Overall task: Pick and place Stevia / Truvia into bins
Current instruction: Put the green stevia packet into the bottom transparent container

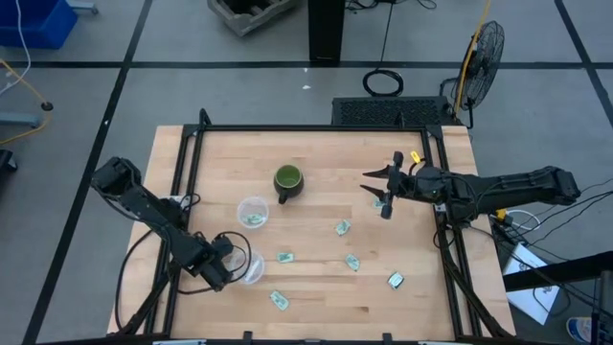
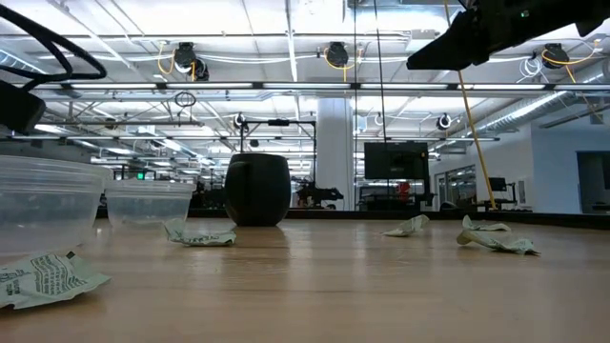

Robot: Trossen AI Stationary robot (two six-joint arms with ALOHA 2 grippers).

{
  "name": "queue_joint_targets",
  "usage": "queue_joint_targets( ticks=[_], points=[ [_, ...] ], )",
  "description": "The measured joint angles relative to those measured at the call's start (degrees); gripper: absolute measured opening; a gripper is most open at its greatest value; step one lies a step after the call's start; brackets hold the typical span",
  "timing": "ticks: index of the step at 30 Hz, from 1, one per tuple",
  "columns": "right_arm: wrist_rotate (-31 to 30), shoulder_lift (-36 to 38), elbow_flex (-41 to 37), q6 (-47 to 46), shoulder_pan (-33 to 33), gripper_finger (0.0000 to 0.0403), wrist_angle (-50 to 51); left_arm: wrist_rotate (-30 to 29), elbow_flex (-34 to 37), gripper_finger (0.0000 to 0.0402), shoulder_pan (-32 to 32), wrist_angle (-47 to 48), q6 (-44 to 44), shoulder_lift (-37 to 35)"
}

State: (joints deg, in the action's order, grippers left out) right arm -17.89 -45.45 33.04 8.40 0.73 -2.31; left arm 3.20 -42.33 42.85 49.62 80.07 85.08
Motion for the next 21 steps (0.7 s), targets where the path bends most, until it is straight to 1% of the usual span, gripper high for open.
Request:
queue_joint_targets(
  ticks=[7,12,15,21],
  points=[
    [0.0,0.0,0.0,0.0,0.0,0.0144,0.0,6.2,0.0,0.0113,0.0,0.0,0.0,0.0],
    [0.0,0.0,0.0,0.0,0.0,0.0145,0.0,8.7,0.0,0.0113,0.0,0.0,-1.3,0.0],
    [0.0,0.0,0.0,0.0,0.0,0.0144,0.0,8.6,0.0,0.0113,0.0,0.1,-2.5,0.0],
    [0.0,0.0,0.0,0.0,0.0,0.0144,0.0,4.0,0.0,0.0113,0.0,0.1,-4.8,0.0]
  ],
)
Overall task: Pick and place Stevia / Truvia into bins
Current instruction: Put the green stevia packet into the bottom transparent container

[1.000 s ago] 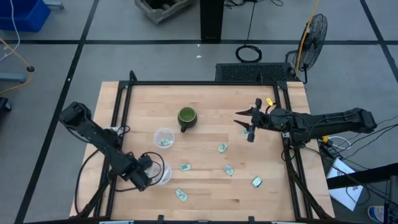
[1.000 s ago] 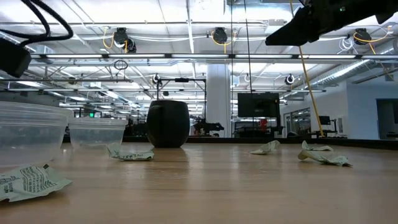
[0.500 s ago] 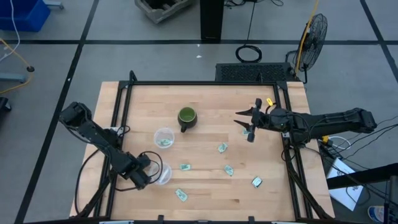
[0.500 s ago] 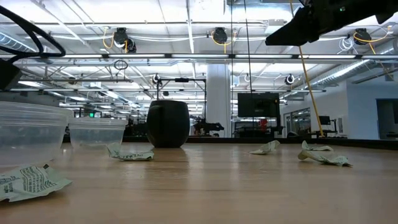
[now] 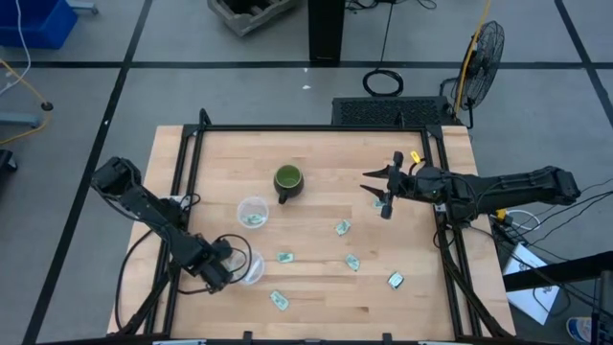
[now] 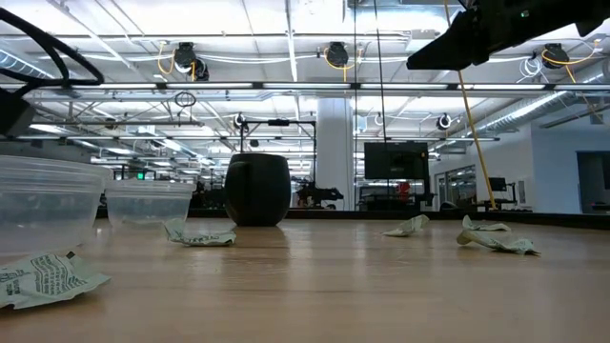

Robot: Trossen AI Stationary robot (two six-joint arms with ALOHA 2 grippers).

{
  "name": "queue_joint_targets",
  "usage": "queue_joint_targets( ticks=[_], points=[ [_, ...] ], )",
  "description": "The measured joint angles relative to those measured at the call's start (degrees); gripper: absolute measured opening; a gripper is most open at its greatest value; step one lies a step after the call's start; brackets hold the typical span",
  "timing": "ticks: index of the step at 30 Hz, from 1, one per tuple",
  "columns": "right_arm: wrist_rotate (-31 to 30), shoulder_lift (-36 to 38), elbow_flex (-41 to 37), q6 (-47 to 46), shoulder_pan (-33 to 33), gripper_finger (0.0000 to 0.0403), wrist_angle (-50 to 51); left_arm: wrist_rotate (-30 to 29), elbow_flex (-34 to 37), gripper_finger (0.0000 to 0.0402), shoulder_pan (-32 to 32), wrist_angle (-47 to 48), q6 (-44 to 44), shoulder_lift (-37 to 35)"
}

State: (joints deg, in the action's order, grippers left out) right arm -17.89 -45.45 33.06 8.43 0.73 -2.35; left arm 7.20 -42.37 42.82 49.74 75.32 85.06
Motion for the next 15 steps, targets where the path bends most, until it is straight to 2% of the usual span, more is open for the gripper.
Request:
queue_joint_targets(
  ticks=[9,15],
  points=[
    [0.0,0.0,0.0,0.7,0.0,0.0146,0.0,-2.3,-0.1,0.0113,-1.6,-0.3,-1.4,-0.1],
    [0.0,0.0,0.0,1.3,0.0,0.0146,0.0,-4.8,-1.9,0.0113,-2.3,-0.4,-1.6,-2.7]
  ],
)
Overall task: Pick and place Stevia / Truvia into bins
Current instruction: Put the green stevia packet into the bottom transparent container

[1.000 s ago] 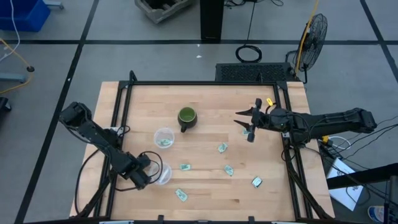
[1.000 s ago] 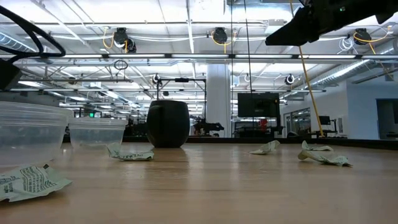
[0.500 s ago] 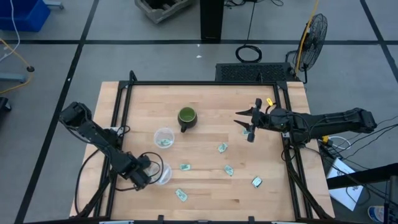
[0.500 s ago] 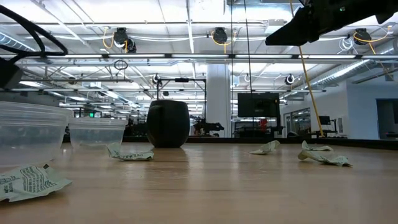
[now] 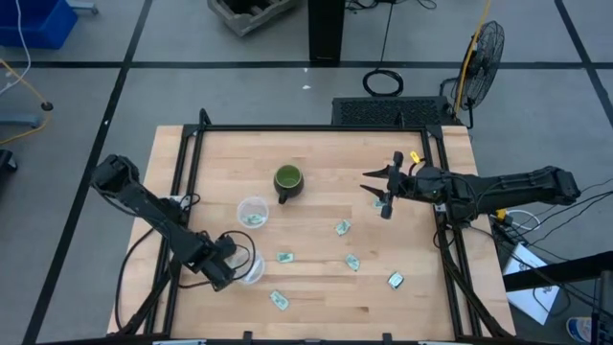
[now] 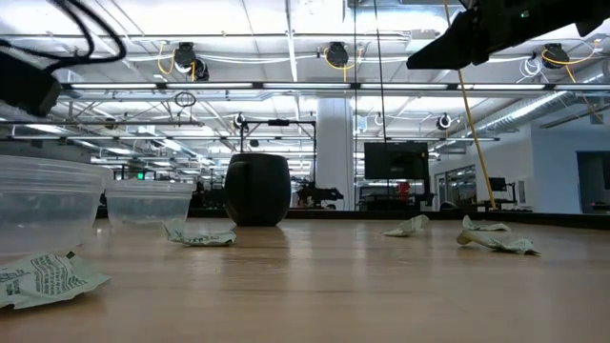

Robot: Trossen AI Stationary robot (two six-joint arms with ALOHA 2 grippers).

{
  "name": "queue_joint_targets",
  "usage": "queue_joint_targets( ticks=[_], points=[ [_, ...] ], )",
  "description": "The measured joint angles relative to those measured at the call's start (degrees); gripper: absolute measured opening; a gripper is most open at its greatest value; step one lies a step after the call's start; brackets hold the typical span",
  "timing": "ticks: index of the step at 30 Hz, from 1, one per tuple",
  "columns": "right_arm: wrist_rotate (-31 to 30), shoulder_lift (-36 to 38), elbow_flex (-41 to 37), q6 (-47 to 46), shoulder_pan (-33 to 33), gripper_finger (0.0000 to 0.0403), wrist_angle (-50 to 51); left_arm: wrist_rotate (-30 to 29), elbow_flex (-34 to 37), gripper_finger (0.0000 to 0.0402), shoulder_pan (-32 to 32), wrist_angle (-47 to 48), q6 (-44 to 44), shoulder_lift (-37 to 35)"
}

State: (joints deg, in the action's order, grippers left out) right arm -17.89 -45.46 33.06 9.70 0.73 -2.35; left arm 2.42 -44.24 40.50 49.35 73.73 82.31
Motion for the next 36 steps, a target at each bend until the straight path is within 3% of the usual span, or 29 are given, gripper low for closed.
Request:
queue_joint_targets(
  ticks=[13,27,36],
  points=[
    [0.0,0.0,0.0,0.0,0.0,0.0146,0.0,-6.0,-0.3,0.0113,0.0,-0.1,1.4,-2.4],
    [0.1,-3.9,0.0,0.0,0.0,0.0146,0.1,-5.1,-0.1,0.0113,0.1,-0.1,1.8,-2.4],
    [0.1,-6.1,0.0,0.2,0.0,0.0146,-1.6,-2.1,6.7,0.0113,0.1,-7.7,2.1,-2.4]
  ],
)
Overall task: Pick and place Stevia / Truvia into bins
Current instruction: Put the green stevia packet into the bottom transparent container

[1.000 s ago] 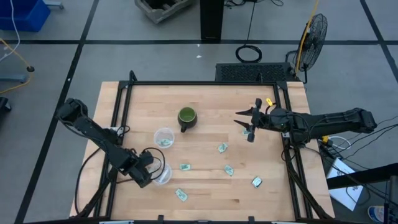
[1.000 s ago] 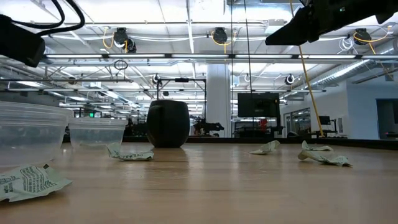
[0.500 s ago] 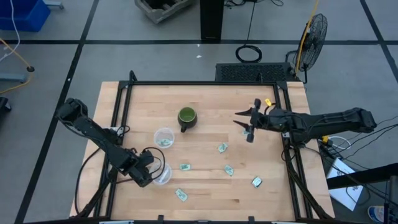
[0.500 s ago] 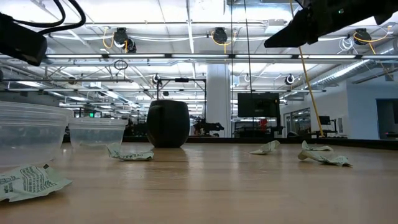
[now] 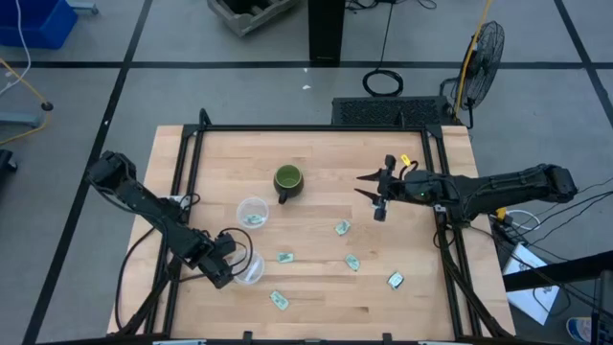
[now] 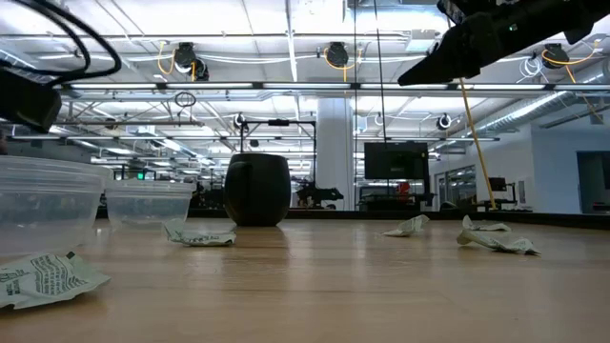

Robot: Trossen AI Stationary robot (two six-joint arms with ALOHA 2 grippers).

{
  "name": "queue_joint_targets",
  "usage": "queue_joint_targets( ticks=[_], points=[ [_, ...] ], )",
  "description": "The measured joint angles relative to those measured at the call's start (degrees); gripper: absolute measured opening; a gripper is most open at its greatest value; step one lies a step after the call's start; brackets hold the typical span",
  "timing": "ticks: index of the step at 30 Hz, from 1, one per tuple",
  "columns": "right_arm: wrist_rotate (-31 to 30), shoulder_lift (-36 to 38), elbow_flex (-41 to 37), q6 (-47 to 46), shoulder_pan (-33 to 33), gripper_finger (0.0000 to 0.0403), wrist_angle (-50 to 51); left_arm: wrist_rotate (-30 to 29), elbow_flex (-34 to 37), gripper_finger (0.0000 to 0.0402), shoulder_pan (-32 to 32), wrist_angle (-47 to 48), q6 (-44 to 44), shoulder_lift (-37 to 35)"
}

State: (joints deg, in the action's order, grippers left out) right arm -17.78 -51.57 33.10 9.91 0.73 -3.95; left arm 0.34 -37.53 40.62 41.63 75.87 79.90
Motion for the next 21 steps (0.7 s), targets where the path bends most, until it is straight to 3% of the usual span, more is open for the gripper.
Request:
queue_joint_targets(
  ticks=[9,16,21],
  points=[
    [0.0,0.0,0.0,0.0,0.0,0.0146,-2.0,0.5,3.3,0.0108,0.0,-1.4,0.1,-0.2],
    [0.0,0.0,0.0,-2.2,0.0,0.0146,-1.8,1.1,3.4,0.0016,0.0,-1.7,-0.6,-0.2],
    [0.0,0.0,0.0,-2.3,0.0,0.0146,-1.8,3.8,2.9,0.0008,-0.1,0.2,0.3,-2.0]
  ],
)
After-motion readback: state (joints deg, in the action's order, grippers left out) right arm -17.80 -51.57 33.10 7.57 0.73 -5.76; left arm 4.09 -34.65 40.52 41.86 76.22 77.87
